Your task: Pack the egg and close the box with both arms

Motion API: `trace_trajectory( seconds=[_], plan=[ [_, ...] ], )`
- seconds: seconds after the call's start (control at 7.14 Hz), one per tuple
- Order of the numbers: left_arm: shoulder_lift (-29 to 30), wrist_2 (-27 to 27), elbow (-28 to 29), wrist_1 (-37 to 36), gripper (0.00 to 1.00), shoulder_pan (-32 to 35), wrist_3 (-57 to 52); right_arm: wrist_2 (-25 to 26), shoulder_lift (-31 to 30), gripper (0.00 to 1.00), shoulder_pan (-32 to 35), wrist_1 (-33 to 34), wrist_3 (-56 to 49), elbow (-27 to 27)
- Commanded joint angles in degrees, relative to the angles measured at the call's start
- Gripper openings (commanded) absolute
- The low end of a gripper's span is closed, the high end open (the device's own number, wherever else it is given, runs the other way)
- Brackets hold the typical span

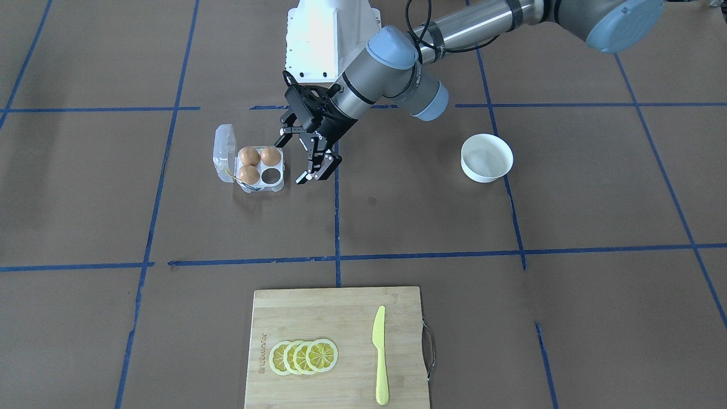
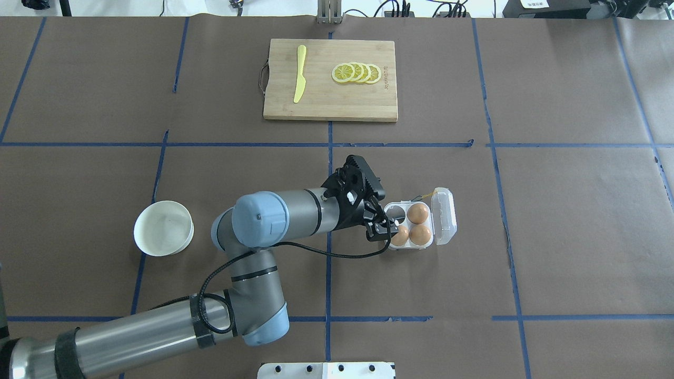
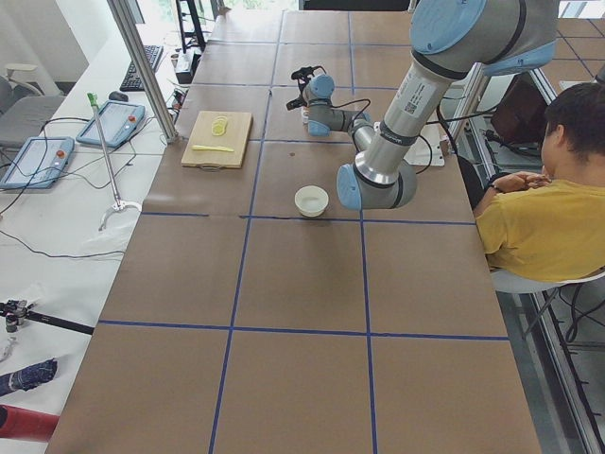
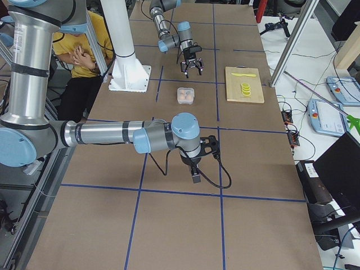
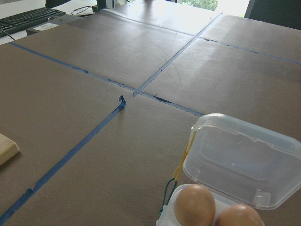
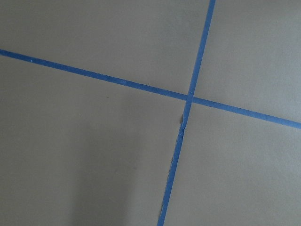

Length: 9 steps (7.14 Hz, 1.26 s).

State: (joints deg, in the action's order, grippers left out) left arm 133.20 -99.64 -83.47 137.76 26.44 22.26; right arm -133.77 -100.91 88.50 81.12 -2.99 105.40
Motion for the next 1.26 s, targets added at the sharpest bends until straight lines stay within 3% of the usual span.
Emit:
trace_trajectory(
  seconds=[0.0,0.28,0.42,0.7,0.84,1.12],
  plan=[
    [-5.2,-8.6,-12.4,-21.6,0.99,7.9,-1.0,0.0,-0.2,1.00,0.0,0.0,0.0,0.0],
    [-10.4,-12.2,-21.8,-36.3,0.99,19.6,-8.0,0.0,-0.2,1.00,0.0,-0.1,-0.1,-1.0],
    [-10.8,-14.9,-22.6,-42.6,0.99,27.3,-15.9,0.1,-0.3,1.00,0.0,-0.1,-0.1,-1.0],
    [-13.6,-18.0,-22.4,-52.6,1.00,39.3,-26.0,0.1,-0.4,1.00,0.0,0.0,0.0,-1.1],
    [-19.4,-18.1,-21.7,-53.0,1.00,43.0,-27.2,0.0,-0.5,1.00,0.0,0.0,0.0,-1.0],
    [-25.8,-18.1,-15.0,-53.0,1.00,51.6,-30.3,-0.3,-0.7,1.00,0.0,0.0,-0.2,-1.0]
  ],
)
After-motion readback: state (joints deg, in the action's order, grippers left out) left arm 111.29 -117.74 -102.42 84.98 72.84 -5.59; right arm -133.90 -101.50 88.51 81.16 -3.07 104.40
